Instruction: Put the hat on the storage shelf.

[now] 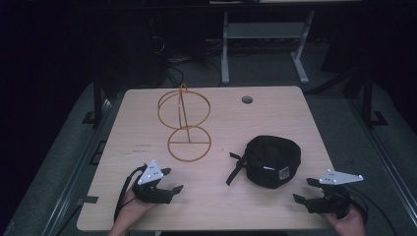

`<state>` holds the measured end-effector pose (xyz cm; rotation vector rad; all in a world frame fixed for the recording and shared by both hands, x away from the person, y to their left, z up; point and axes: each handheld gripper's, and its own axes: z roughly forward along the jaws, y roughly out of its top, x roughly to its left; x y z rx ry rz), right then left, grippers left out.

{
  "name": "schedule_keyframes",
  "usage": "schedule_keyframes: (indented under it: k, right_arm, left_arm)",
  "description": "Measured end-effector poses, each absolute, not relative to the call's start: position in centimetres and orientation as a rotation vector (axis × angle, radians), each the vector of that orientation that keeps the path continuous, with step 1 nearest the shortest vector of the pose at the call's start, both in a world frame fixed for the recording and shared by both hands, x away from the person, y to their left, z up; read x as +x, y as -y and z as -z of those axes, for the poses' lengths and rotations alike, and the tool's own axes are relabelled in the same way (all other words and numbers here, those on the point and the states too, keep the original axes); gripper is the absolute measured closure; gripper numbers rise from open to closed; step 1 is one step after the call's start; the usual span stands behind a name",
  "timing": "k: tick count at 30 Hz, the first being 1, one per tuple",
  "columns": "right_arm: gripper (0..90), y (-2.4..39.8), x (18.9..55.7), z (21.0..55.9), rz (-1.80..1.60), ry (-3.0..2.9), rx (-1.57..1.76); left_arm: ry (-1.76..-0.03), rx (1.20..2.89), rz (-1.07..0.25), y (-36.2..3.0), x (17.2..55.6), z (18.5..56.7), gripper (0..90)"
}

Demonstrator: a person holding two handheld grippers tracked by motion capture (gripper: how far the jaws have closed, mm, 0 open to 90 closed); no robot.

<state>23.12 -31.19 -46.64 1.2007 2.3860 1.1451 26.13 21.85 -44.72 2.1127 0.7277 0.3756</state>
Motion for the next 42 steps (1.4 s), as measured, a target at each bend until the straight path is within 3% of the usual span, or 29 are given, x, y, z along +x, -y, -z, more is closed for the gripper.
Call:
schedule_keyframes:
  k: [42]
  right_arm:
    - [16.7,31.2,22.9,45.8,-1.212,-2.362,1.181]
  left_arm:
    - [-0.621,2.139,-0.266,-16.8,26.6,43.0,21.8]
